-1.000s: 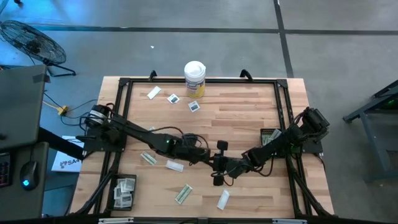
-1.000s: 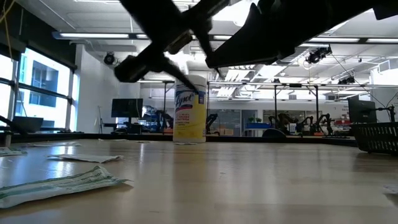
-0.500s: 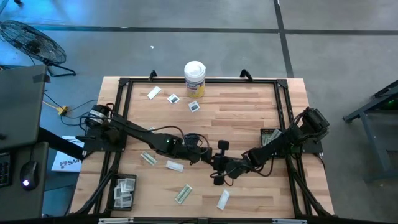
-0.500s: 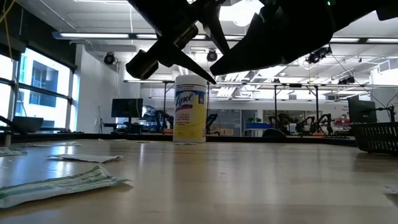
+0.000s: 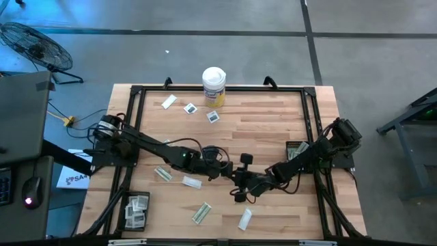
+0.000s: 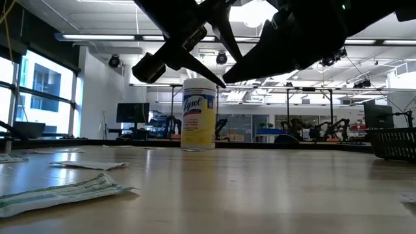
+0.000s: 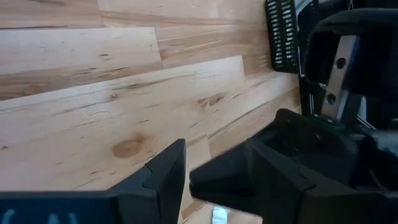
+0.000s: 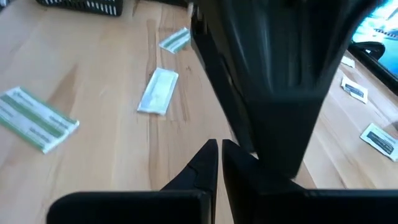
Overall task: Pick & Place First Aid Supplies
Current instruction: Put the white towelette sachet into the left black bin
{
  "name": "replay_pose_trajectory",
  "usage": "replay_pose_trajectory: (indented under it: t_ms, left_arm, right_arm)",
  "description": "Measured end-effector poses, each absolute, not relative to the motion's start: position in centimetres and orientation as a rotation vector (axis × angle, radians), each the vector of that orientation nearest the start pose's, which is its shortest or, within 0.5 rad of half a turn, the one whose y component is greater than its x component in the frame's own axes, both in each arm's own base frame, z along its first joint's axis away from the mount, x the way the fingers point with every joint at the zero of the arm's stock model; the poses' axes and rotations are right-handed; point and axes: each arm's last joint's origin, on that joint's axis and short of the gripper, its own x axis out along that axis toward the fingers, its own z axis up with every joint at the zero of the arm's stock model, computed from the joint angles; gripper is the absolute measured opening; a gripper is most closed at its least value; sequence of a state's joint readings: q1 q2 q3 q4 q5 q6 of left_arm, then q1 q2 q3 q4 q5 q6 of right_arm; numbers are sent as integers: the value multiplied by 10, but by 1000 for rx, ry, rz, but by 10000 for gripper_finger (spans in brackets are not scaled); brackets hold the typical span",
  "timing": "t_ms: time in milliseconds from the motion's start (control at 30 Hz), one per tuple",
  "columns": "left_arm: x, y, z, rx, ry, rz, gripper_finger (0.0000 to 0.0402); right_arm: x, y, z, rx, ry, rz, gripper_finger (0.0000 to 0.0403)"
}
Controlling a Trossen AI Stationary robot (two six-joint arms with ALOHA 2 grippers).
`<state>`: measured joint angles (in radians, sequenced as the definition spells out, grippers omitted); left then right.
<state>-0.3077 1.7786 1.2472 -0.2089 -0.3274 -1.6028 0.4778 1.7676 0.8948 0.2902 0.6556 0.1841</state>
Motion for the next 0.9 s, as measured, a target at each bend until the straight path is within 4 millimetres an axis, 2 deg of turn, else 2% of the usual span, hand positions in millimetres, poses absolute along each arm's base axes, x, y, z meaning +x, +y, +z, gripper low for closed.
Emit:
replay_pose_trajectory:
  t_ms: [100,200,300,400,600,733,900]
  left_arm:
    - [371,-109,225,-1303,517,554,163]
    - [371,-109,225,-1303,518,554,163]
    - [371,-109,225,-1303,517,554,163]
    - [371,-109,225,-1302,517,554,163]
    - [371,-109,225,-1303,516,554,163]
    - [371,-109,225,-1302,516,555,163]
    - [371,-108,225,-1303,515,555,163]
  right_arm:
    - [318,146,159,-97,524,-155,16]
    - [315,152,155,-12,606,30,16]
    - [309,169,155,59,652,250,16]
    - [299,188,156,155,686,338,16]
    - [273,235,169,74,757,381,17]
    - [269,260,185,16,697,418,18]
    - [271,283,168,-61,712,428,61]
